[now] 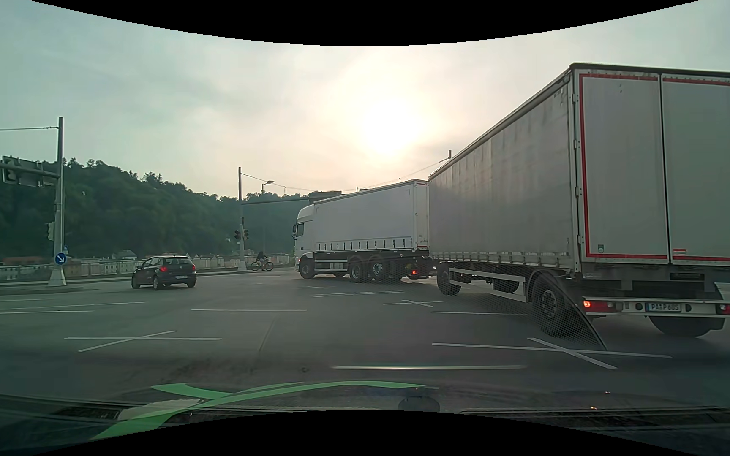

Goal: Follow the waypoints while adhering to traffic rules and regulations

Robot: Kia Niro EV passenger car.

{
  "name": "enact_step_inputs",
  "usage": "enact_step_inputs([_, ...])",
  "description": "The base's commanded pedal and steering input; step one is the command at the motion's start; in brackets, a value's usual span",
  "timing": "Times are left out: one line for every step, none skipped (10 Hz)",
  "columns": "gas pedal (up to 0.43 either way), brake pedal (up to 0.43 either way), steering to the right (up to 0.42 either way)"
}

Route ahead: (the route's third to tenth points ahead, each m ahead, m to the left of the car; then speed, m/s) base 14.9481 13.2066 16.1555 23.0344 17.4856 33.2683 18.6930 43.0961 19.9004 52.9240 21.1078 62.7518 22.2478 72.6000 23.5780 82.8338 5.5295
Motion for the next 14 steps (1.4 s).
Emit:
enact_step_inputs([0.0, 0.0, -0.158])
enact_step_inputs([0.0, 0.0, -0.158])
enact_step_inputs([0.0, 0.0, -0.146])
enact_step_inputs([0.0, 0.0, -0.134])
enact_step_inputs([0.0, 0.0, -0.129])
enact_step_inputs([0.0, 0.0, -0.126])
enact_step_inputs([0.0, 0.043, -0.124])
enact_step_inputs([0.0, 0.043, -0.122])
enact_step_inputs([0.0, 0.037, -0.122])
enact_step_inputs([0.0, 0.037, -0.122])
enact_step_inputs([0.0, 0.037, -0.124])
enact_step_inputs([0.0, 0.043, -0.126])
enact_step_inputs([0.0, 0.037, -0.126])
enact_step_inputs([0.0, 0.037, -0.13])
